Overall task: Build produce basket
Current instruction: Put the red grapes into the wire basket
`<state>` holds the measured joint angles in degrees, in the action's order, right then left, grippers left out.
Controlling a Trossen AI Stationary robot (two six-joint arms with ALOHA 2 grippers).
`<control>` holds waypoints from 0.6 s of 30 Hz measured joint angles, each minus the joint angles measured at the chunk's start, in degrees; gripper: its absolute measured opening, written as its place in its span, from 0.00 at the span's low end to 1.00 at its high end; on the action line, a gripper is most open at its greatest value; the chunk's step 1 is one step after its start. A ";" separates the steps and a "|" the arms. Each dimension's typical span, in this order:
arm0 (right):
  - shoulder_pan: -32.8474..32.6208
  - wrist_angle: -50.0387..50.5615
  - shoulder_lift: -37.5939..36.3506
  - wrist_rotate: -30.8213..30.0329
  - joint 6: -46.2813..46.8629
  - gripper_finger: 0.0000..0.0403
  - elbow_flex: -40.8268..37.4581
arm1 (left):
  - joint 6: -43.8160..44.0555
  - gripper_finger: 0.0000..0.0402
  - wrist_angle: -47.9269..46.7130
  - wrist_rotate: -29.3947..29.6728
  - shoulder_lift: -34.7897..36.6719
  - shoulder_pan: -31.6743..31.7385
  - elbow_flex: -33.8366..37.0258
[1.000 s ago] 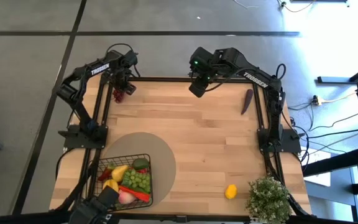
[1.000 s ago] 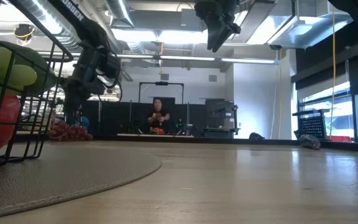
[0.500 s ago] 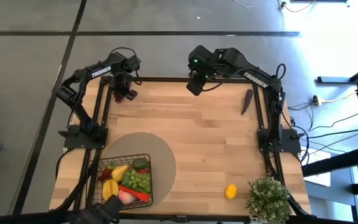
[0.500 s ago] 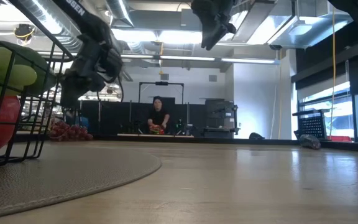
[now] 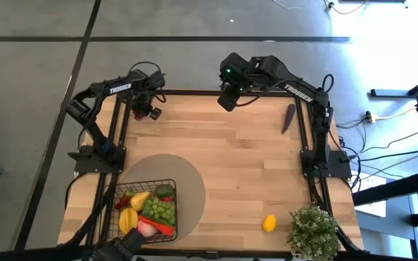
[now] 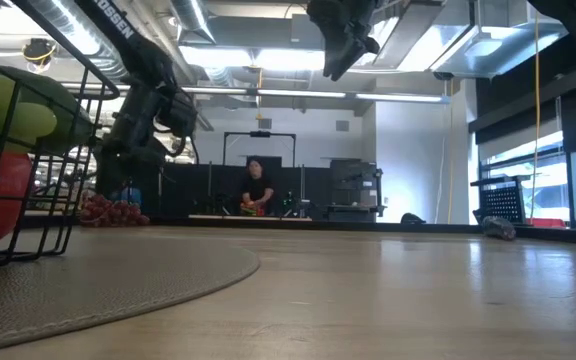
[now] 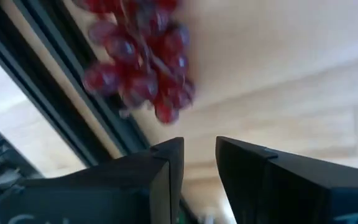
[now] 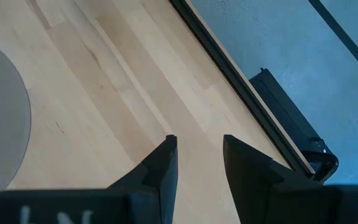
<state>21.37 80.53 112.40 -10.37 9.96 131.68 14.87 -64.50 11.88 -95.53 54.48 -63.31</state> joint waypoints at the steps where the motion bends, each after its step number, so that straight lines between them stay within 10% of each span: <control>1: 0.00 0.00 0.00 0.00 0.00 0.30 0.02 | 0.00 0.21 0.70 0.06 0.00 0.28 0.00; 18: 0.00 0.04 0.00 0.04 -1.45 0.30 0.00 | 0.45 0.21 3.90 4.48 0.66 3.95 0.00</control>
<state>21.37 80.58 112.40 -10.33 8.50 131.68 15.32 -60.60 16.36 -94.87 58.43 -63.31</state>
